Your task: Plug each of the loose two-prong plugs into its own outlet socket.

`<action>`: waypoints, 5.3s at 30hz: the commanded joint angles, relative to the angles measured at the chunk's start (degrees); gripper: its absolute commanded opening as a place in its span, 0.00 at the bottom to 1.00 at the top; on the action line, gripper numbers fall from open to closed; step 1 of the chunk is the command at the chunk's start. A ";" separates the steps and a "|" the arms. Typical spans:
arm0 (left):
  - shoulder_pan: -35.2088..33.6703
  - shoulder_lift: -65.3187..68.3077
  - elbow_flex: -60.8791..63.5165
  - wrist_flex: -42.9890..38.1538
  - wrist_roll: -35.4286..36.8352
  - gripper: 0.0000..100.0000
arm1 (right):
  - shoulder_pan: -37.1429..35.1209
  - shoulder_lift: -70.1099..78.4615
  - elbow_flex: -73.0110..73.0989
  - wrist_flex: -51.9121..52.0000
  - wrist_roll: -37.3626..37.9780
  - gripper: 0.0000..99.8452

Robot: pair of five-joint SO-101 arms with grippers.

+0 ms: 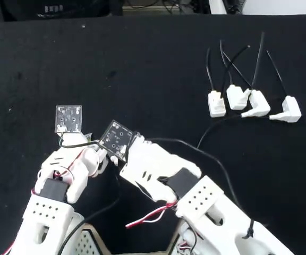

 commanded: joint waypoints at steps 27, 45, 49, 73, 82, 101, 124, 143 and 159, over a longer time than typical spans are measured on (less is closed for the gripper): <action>-6.99 -0.35 -0.40 -0.79 0.18 0.23 | 12.31 -0.66 -7.52 17.05 -0.62 0.01; -5.58 -0.35 1.01 -3.08 -0.26 0.23 | 19.96 5.76 3.03 5.19 1.23 0.01; -5.67 -0.35 1.71 -3.78 -0.26 0.23 | 19.69 5.85 -0.92 8.79 0.88 0.01; -8.31 0.35 0.57 -0.79 -0.18 0.23 | 8.09 46.46 -50.68 41.32 -16.88 0.01; -8.04 0.09 0.92 -0.79 -0.09 0.22 | 8.00 57.10 -61.49 48.88 -26.11 0.01; -10.24 0.09 0.92 -0.79 0.26 0.22 | 7.91 76.70 -80.75 57.85 -36.92 0.01; -30.55 -0.35 0.57 -4.04 11.16 0.22 | 7.21 76.88 -77.41 58.20 -38.86 0.02; -30.20 -0.35 0.75 -4.04 11.16 0.22 | 12.04 76.79 -76.62 58.11 -43.78 0.01; -30.20 -0.35 0.75 -4.13 11.08 0.22 | 9.41 68.53 -76.53 58.37 -41.32 0.01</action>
